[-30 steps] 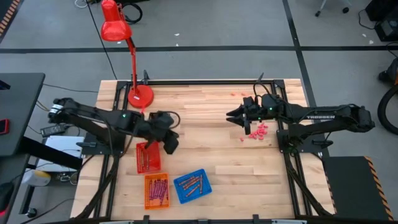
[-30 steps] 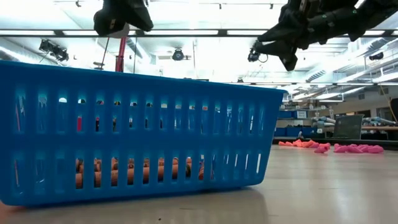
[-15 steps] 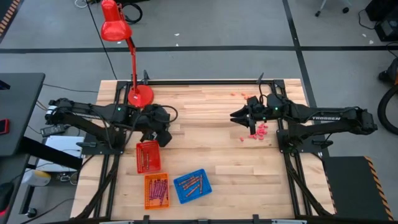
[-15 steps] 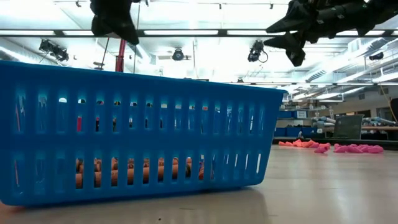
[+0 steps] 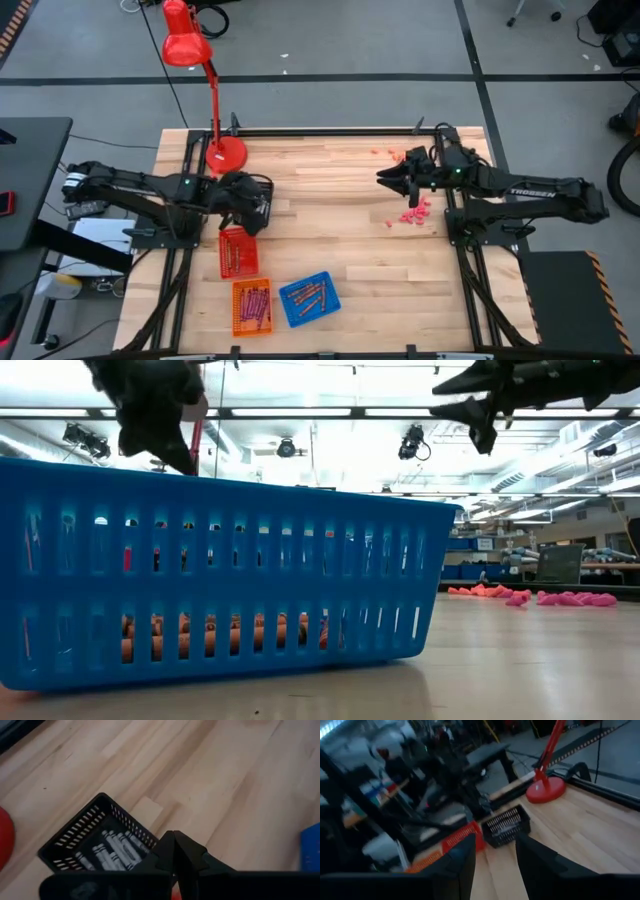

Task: Sort crayons
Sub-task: Return to Home Position

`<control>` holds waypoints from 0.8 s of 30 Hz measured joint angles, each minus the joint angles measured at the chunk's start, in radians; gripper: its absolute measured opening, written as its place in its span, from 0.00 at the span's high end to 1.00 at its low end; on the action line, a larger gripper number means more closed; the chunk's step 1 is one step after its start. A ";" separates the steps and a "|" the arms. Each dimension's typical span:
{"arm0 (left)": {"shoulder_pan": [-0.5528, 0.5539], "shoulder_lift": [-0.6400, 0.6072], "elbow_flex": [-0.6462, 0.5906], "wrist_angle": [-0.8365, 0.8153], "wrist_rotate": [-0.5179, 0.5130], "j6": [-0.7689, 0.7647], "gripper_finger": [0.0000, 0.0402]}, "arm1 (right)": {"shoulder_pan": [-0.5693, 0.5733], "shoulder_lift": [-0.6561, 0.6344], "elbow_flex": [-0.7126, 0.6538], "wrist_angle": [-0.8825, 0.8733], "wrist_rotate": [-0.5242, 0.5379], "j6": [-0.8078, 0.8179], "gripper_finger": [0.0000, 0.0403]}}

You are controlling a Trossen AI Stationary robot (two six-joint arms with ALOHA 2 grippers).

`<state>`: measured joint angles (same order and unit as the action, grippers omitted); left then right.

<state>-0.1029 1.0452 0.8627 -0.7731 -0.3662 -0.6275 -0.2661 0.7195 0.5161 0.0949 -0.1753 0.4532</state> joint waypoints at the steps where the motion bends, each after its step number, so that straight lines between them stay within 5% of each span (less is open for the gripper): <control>1: 0.000 -0.022 -0.026 0.025 -0.001 -0.008 0.97 | 0.000 -0.008 0.003 0.007 0.000 0.025 0.64; 11: 0.001 -0.239 -0.254 0.263 -0.031 0.032 0.97 | -0.030 -0.041 0.060 0.031 0.093 -0.035 0.64; 24: 0.029 -0.645 -0.441 0.402 -0.031 0.291 0.97 | -0.070 -0.049 0.060 0.455 0.348 0.038 0.64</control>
<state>-0.0738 0.3998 0.4218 -0.3715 -0.3971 -0.3366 -0.3360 0.6700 0.5766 0.5501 0.1727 0.4912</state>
